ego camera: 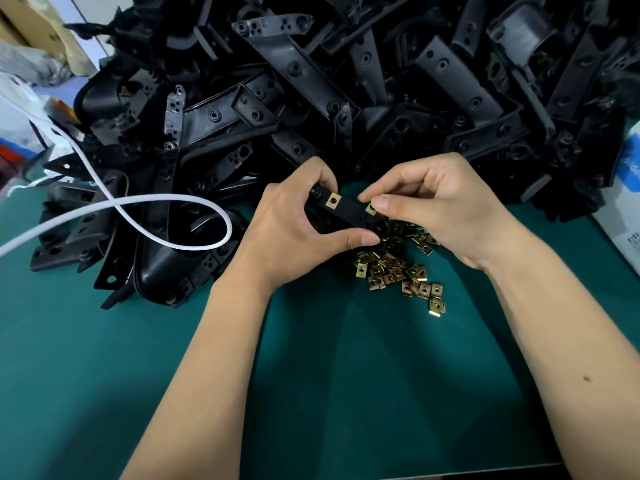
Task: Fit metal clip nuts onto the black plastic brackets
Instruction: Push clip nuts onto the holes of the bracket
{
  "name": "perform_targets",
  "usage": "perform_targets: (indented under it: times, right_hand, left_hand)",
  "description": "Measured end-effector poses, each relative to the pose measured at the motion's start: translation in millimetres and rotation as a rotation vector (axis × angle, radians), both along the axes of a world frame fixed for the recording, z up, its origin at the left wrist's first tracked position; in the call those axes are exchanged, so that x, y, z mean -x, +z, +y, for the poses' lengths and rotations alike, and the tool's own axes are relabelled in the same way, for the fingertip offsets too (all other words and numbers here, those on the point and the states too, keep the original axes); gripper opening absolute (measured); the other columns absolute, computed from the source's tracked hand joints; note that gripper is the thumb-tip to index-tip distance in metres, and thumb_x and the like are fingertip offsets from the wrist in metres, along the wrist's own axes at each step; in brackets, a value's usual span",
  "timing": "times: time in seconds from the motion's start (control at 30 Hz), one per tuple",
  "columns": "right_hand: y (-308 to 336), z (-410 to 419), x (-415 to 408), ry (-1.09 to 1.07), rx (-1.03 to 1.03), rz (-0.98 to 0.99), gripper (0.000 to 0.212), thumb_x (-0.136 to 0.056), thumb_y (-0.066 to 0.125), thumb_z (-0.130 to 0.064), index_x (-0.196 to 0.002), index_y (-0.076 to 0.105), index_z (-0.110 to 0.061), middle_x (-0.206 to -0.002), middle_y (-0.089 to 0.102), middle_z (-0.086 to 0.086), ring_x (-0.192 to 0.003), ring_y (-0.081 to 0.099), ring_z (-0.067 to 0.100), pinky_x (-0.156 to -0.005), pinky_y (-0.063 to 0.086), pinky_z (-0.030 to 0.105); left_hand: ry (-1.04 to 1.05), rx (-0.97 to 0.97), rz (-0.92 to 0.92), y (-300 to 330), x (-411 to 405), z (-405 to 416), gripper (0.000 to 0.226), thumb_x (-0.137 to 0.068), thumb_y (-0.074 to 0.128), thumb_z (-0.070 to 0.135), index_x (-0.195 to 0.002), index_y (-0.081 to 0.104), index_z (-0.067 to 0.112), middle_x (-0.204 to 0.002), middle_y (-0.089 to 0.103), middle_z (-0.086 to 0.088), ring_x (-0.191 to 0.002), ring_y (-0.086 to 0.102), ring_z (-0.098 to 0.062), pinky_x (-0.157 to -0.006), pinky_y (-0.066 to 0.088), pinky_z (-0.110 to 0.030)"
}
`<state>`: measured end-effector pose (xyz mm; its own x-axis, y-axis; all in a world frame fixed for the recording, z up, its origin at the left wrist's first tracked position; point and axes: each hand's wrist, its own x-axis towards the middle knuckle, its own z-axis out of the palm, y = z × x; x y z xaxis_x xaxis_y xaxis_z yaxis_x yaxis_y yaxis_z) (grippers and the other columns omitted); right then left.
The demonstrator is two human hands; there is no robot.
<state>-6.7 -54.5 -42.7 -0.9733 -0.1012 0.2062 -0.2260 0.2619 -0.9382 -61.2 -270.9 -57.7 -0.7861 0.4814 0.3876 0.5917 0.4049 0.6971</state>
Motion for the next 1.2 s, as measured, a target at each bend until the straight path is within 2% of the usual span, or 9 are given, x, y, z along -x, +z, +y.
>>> perform_targets:
  times: [0.1,0.23,0.4,0.5,0.6,0.7,0.87,1.0,1.2]
  right_hand:
    - [-0.2,0.7,-0.1,0.008,-0.033,-0.026,0.017,-0.092,0.073,-0.004,-0.100,0.080,-0.017,-0.089,0.080,0.004,-0.089,0.076,0.019,-0.084,0.056,0.027]
    - [-3.4,-0.3,0.9,-0.053,0.002,-0.122,0.019,-0.092,0.075,-0.009,-0.108,0.078,-0.019,-0.086,0.080,0.008,-0.090,0.077,0.025,-0.090,0.058,0.037]
    - [-4.9,-8.0,1.1,-0.139,-0.029,-0.084,0.011,-0.089,0.078,-0.009,-0.090,0.081,-0.019,-0.081,0.079,0.004,-0.085,0.076,0.021,-0.090,0.059,0.038]
    - [-4.2,-7.8,1.4,-0.162,-0.006,-0.048,0.011,-0.087,0.080,-0.010,-0.089,0.082,-0.020,-0.080,0.079,0.002,-0.082,0.077,0.018,-0.089,0.059,0.037]
    - [-6.0,-9.2,1.3,-0.158,-0.036,-0.032,0.011,-0.087,0.081,-0.010,-0.090,0.082,-0.021,-0.079,0.079,-0.001,-0.081,0.076,0.012,-0.084,0.057,0.030]
    - [-9.0,-13.8,1.3,-0.175,-0.017,-0.037,0.013,-0.088,0.078,-0.009,-0.092,0.082,-0.021,-0.083,0.079,-0.003,-0.084,0.076,0.012,-0.087,0.059,0.031]
    - [-8.8,-17.7,0.2,-0.198,-0.061,-0.017,0.027,-0.089,0.075,-0.007,-0.109,0.080,-0.025,-0.100,0.079,-0.010,-0.102,0.072,0.004,-0.098,0.056,0.032]
    - [-7.6,-19.6,-0.3,-0.200,-0.151,0.035,0.023,-0.089,0.077,-0.010,-0.107,0.080,-0.023,-0.089,0.078,-0.013,-0.094,0.074,0.005,-0.093,0.058,0.033]
    - [-7.4,-22.4,0.1,-0.217,-0.227,0.018,0.029,-0.080,0.086,-0.013,-0.106,0.079,-0.027,-0.099,0.076,-0.016,-0.098,0.070,0.000,-0.093,0.057,0.030]
  left_hand:
    - [-0.004,0.013,0.004,-0.8,0.0,0.4,0.062,-0.062,0.087,0.069,-0.090,0.051,0.028,-0.078,0.061,0.010,-0.073,0.057,-0.014,-0.064,0.041,-0.020]
    - [0.016,0.030,0.023,-3.1,0.9,0.6,0.062,-0.061,0.086,0.071,-0.089,0.049,0.029,-0.074,0.059,0.009,-0.071,0.056,-0.015,-0.060,0.042,-0.026]
    - [0.058,0.040,0.022,-4.3,0.4,2.2,0.063,-0.060,0.085,0.074,-0.087,0.047,0.030,-0.078,0.063,0.010,-0.070,0.059,-0.016,-0.057,0.047,-0.030]
    - [0.100,0.031,0.027,-5.7,-0.9,4.4,0.064,-0.060,0.085,0.074,-0.087,0.046,0.030,-0.075,0.062,0.010,-0.069,0.059,-0.015,-0.058,0.048,-0.034]
    - [0.135,0.038,0.068,-6.8,-2.1,6.7,0.065,-0.060,0.083,0.076,-0.087,0.043,0.032,-0.070,0.058,0.012,-0.065,0.056,-0.014,-0.053,0.043,-0.030]
    - [0.196,0.053,0.085,-7.9,-3.5,9.1,0.064,-0.061,0.079,0.077,-0.088,0.041,0.033,-0.067,0.057,0.011,-0.066,0.056,-0.013,-0.049,0.042,-0.028]
    - [0.248,0.019,0.034,-10.9,-0.5,8.7,0.059,-0.067,0.085,0.065,-0.088,0.042,0.031,-0.066,0.057,0.011,-0.058,0.053,-0.006,-0.050,0.037,-0.025]
    - [0.248,0.049,0.033,-10.5,-1.0,9.5,0.059,-0.067,0.082,0.067,-0.088,0.041,0.031,-0.068,0.059,0.011,-0.070,0.057,-0.008,-0.050,0.040,-0.027]
    - [0.258,0.055,0.002,-14.1,1.7,10.1,0.053,-0.071,0.088,0.045,-0.089,0.040,0.032,-0.083,0.062,0.020,-0.065,0.056,-0.005,-0.050,0.038,-0.028]
